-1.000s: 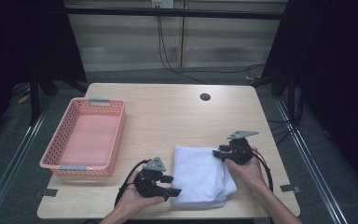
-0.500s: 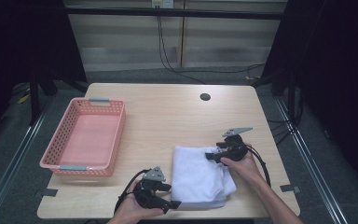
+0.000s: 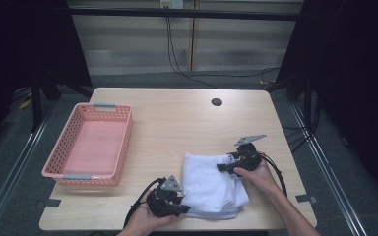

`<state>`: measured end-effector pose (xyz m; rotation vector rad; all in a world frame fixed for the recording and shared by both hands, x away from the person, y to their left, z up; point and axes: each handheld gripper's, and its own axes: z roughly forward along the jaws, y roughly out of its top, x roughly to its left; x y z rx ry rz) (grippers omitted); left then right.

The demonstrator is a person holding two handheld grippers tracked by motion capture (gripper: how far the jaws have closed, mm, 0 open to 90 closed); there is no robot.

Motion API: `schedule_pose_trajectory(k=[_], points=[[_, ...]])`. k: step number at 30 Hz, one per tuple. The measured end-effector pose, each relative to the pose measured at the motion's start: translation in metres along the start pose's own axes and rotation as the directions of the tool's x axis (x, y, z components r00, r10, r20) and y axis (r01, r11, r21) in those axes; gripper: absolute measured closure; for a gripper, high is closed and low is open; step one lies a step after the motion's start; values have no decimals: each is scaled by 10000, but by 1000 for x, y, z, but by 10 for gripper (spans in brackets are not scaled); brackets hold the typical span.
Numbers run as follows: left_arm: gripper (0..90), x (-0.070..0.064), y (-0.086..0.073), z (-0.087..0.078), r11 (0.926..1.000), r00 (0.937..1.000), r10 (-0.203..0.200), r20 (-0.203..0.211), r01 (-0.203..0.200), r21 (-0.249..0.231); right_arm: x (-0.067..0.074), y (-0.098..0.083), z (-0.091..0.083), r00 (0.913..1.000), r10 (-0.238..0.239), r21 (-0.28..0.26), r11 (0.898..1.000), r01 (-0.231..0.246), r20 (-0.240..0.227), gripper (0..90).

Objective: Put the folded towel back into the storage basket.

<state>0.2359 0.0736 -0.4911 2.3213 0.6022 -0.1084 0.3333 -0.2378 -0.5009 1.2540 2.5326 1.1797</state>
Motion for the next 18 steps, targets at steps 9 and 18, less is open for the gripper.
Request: schedule_pose_trajectory(k=[9, 18], points=[[744, 5, 1, 0, 9999, 9993, -137, 344, 135, 54, 7, 1, 2, 9972, -245, 340, 9991, 269, -713, 553], [757, 9, 2, -1, 9991, 9969, -411, 664, 406, 85, 7, 4, 0, 9946, -261, 486, 9983, 311, -1003, 679]])
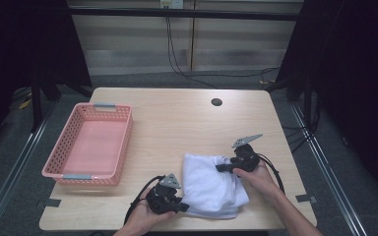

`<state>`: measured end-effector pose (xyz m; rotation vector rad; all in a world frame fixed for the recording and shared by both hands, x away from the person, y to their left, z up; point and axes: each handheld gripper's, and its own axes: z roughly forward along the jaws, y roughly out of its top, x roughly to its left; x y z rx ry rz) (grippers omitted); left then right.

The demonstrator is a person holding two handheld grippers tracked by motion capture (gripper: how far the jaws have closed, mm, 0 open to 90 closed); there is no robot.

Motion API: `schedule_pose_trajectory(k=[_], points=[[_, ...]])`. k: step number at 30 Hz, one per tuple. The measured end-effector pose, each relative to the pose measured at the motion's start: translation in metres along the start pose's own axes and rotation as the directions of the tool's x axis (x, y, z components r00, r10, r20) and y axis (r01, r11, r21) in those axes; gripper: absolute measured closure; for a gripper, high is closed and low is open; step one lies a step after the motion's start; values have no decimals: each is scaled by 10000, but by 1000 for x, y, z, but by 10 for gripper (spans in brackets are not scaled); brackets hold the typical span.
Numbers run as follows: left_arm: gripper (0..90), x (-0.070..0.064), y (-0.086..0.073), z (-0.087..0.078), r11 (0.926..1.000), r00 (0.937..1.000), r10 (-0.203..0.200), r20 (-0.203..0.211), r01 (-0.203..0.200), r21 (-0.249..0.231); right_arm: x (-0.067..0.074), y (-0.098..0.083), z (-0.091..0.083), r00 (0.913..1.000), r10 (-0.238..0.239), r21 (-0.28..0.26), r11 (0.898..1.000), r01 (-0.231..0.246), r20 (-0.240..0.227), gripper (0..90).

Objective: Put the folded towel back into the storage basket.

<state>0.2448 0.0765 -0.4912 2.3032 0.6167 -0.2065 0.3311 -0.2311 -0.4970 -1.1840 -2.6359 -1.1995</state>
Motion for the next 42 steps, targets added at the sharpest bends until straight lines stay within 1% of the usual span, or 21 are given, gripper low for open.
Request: schedule_pose_trajectory(k=[7, 10, 12, 14, 16, 18, 21, 24, 25, 26, 27, 29, 31, 33, 35, 36, 37, 38, 40, 41, 42], points=[[770, -1, 4, -4, 9998, 9999, -17, 153, 21, -206, 1, 4, -2, 9999, 57, -51, 10000, -56, 159, 709], [771, -1, 5, -9, 9991, 9998, -22, 191, 30, -422, 2, 8, -4, 9997, 76, -211, 9998, -72, 224, 719], [773, -1, 6, -11, 9984, 9996, -98, 254, 112, -562, 2, 9, -5, 9998, 183, -340, 9993, -179, 114, 721], [773, -1, 8, -13, 9979, 9999, -17, 166, 27, -640, 1, 11, -7, 9996, 274, -488, 9984, -269, 94, 723], [774, -2, 9, -15, 9975, 9997, -35, 232, 51, -700, 2, 13, -9, 9995, 288, -622, 9977, -282, 93, 723], [774, -2, 10, -16, 9975, 9998, 74, 205, -59, -704, 4, 14, -10, 9996, 205, -610, 9980, -194, 170, 724], [773, -3, 13, -18, 9968, 9997, 89, 220, -71, -792, 3, 17, -15, 9996, 289, -795, 9964, -283, 62, 724], [774, -5, 16, -21, 9944, 9994, 220, 262, -191, -1042, 2, 18, -19, 9997, 255, -873, 9959, -252, 25, 727], [775, -6, 18, -21, 9945, 9995, 217, 210, -194, -1025, 1, 18, -20, 9996, 289, -872, 9958, -289, -11, 728], [776, -7, 18, -21, 9935, 9996, 186, 224, -160, -1127, 1, 19, -22, 9996, 279, -902, 9955, -279, -9, 729], [775, -7, 19, -22, 9941, 9994, 268, 218, -244, -1059, 0, 19, -24, 9996, 295, -942, 9951, -296, -27, 730], [776, -7, 21, -22, 9934, 9992, 306, 244, -277, -1111, 0, 20, -27, 9996, 284, -965, 9949, -287, -42, 730], [776, -8, 25, -25, 9916, 9994, 248, 252, -214, -1274, -1, 21, -30, 9996, 277, -1036, 9942, -275, 3, 731], [777, -8, 29, -28, 9906, 9992, 323, 237, -289, -1337, -2, 20, -32, 9995, 321, -1081, 9936, -322, -25, 731], [777, -8, 33, -31, 9886, 9989, 454, 138, -429, -1442, -5, 20, -33, 9990, 428, -1082, 9932, -436, -103, 731], [777, -8, 33, -31, 9862, 9989, 439, 135, -412, -1602, -6, 20, -35, 9985, 527, -1162, 9918, -539, -135, 731], [778, -7, 35, -32, 9876, 9987, 490, 111, -468, -1497, -7, 20, -36, 9980, 606, -1232, 9904, -625, -193, 731], [777, -6, 36, -34, 9873, 9988, 483, 45, -470, -1514, -8, 20, -37, 9977, 636, -1300, 9893, -663, -246, 731], [778, -4, 38, -37, 9861, 9991, 425, 58, -410, -1611, -8, 22, -39, 9978, 624, -1283, 9896, -647, -217, 731], [779, -4, 39, -39, 9838, 9992, 390, 45, -376, -1754, -8, 24, -40, 9979, 616, -1316, 9893, -637, -198, 731], [779, -3, 40, -41, 9838, 9990, 435, 33, -422, -1741, -8, 27, -42, 9981, 595, -1363, 9888, -613, -173, 731]])
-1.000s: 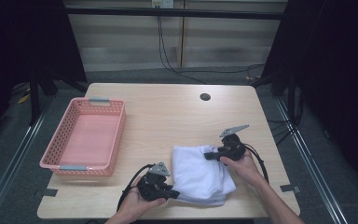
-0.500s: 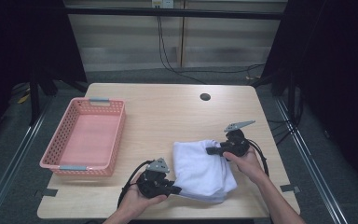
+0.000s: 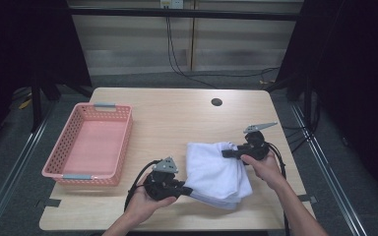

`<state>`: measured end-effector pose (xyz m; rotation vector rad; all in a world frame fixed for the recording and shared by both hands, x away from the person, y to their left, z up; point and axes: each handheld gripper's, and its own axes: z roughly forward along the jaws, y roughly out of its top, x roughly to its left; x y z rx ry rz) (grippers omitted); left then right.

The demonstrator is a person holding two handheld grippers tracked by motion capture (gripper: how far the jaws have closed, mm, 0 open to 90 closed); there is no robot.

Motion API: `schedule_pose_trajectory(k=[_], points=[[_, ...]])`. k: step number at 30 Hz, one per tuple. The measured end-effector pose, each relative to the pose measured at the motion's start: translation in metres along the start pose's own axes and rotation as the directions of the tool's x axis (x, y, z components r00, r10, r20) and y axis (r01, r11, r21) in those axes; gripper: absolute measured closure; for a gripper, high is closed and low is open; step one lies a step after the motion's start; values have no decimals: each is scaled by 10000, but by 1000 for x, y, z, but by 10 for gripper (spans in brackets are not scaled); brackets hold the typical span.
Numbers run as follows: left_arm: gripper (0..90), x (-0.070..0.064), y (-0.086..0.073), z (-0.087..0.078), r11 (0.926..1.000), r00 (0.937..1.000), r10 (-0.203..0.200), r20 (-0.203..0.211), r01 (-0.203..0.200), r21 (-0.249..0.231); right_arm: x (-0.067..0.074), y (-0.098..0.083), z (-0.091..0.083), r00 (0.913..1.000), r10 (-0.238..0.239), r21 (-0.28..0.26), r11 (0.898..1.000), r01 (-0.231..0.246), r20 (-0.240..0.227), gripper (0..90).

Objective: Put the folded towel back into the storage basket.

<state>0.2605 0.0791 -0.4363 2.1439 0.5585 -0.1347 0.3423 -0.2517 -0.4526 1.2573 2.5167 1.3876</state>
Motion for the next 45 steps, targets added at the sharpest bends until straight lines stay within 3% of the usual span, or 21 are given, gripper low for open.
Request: schedule_pose_trajectory(k=[12, 25, 38, 40, 45], points=[[781, 12, 11, -29, 9964, 9994, -189, -297, 164, -831, 8, 39, -3, 9995, -312, -494, 9983, 308, -75, 731], [779, 24, 20, -58, 9927, 9973, -305, -670, 224, -1182, 14, 78, 7, 9976, -644, -692, 9956, 625, -256, 732], [781, 44, 20, -95, 9850, 9916, -692, -1094, 505, -1652, 22, 115, 34, 9947, -787, -810, 9940, 733, -663, 733], [781, 47, 19, -102, 9823, 9881, -800, -1318, 557, -1787, 25, 122, 38, 9940, -865, -780, 9936, 812, -674, 733], [784, 53, 16, -115, 9773, 9851, -1008, -1397, 716, -1996, 30, 141, 48, 9903, -1090, -745, 9919, 1027, -866, 733]])
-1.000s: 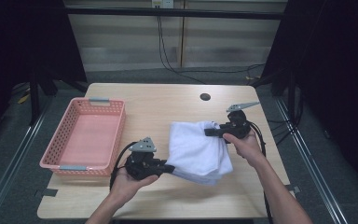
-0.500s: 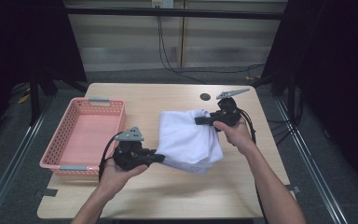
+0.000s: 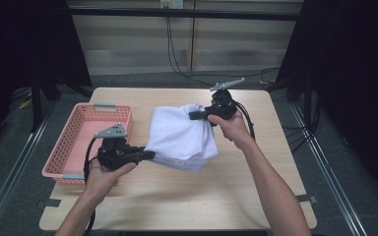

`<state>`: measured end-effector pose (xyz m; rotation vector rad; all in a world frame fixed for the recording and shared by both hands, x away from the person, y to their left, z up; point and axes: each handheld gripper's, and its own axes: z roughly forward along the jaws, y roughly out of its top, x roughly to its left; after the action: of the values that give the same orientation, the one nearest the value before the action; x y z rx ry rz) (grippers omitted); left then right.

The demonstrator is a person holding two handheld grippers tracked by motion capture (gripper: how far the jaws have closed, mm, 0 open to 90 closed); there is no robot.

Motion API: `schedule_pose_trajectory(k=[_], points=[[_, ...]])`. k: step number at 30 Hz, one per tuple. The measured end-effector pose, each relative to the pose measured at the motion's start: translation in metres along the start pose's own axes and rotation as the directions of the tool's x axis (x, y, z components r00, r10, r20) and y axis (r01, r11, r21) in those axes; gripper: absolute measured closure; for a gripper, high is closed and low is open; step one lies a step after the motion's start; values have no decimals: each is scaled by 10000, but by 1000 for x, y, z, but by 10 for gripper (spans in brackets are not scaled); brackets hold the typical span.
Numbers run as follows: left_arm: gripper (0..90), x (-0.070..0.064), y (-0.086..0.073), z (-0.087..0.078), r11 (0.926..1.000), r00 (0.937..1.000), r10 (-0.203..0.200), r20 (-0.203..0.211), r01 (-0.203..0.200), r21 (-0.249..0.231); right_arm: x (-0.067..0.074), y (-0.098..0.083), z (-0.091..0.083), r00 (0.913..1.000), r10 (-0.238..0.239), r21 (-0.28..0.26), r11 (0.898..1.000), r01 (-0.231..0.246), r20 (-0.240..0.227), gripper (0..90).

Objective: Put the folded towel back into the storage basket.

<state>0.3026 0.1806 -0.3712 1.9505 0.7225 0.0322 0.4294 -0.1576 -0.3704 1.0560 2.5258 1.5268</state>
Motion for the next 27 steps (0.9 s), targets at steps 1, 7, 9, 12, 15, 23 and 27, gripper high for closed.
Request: schedule_pose_trajectory(k=[1, 7, 9, 12, 15, 23, 27], points=[[784, 2, -1, -2, 10000, 10000, -12, -68, 11, -56, 1, 3, 2, 10000, -47, 29, 10000, 47, -30, 733], [784, 13, -11, -17, 9983, 9990, -364, -266, 351, -455, 7, 19, 15, 9996, -70, -111, 9999, 68, -256, 733], [784, 15, -14, -22, 9972, 9982, -498, -347, 478, -571, 11, 24, 21, 9994, -121, -132, 9998, 117, -309, 733], [784, 19, -16, -30, 9966, 9972, -560, -506, 528, -628, 15, 30, 29, 9991, -215, -116, 9997, 211, -370, 733], [785, 23, -16, -37, 9964, 9963, -593, -629, 553, -639, 18, 36, 36, 9989, -267, -5, 9996, 267, -385, 734], [785, 31, -22, -49, 9934, 9924, -894, -842, 828, -789, 24, 47, 50, 9985, -336, 131, 9993, 342, -426, 736], [785, 34, -21, -59, 9939, 9918, -823, -980, 744, -817, 28, 53, 56, 9983, -384, 149, 9991, 391, -448, 736]])
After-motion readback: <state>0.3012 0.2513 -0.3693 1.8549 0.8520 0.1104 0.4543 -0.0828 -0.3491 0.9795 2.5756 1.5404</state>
